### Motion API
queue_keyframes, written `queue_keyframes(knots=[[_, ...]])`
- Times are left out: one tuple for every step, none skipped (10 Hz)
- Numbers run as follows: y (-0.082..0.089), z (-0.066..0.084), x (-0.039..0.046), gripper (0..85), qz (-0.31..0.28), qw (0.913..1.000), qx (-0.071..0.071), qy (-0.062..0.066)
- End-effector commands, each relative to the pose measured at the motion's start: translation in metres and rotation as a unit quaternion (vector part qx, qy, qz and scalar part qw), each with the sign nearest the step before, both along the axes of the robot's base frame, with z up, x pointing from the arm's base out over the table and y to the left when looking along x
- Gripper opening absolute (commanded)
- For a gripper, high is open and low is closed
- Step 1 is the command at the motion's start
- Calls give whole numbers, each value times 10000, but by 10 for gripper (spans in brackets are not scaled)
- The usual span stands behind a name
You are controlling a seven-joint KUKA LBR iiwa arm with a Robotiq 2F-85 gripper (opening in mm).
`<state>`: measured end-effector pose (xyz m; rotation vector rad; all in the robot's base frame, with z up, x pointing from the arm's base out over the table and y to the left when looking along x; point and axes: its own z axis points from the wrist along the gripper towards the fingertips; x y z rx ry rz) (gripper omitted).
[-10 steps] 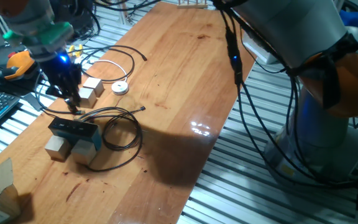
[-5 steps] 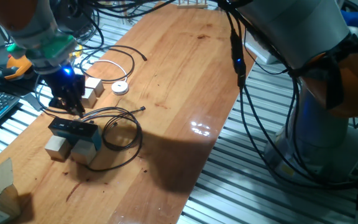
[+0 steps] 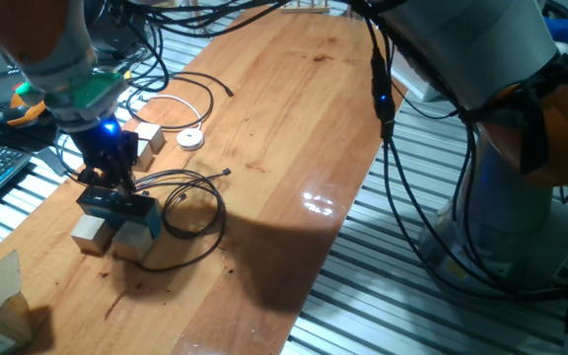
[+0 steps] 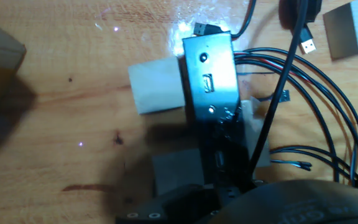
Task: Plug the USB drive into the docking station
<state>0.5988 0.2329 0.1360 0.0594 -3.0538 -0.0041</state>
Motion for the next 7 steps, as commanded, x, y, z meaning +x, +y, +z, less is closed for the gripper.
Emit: queue_keyframes(knots=[[7,-12,1,0,16,10000,-58,-9],[12,-27,6,0,23,10000,-50,-9],[19,-44,11,0,31,10000,-57,7],[25,-61,17,0,54,10000,-78,14],[31,-74,22,0,54,9999,-86,22],[32,-82,26,0,76,9999,-114,22],[31,-82,27,0,106,9997,-196,31]])
